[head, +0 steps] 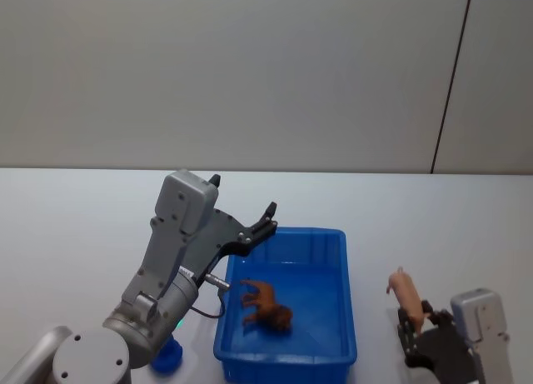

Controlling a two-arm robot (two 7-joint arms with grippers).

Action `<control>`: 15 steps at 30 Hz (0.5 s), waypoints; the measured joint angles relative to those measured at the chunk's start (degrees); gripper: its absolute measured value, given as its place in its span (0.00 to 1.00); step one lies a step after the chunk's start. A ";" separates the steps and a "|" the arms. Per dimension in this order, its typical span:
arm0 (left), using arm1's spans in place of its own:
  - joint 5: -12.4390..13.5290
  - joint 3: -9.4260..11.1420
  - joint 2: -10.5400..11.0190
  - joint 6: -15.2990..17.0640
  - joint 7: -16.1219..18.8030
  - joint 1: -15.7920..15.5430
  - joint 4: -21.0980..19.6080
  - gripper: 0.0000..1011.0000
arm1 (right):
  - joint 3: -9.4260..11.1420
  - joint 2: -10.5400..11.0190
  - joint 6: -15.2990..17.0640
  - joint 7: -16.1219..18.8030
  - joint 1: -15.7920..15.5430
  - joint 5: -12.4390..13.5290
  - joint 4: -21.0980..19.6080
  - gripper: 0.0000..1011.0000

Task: Pick up the two dolls from the table and place them into the box.

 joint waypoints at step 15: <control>0.00 0.00 0.00 0.00 0.00 0.00 0.00 0.99 | -0.11 -1.09 -0.95 6.00 2.26 0.59 -5.30 0.33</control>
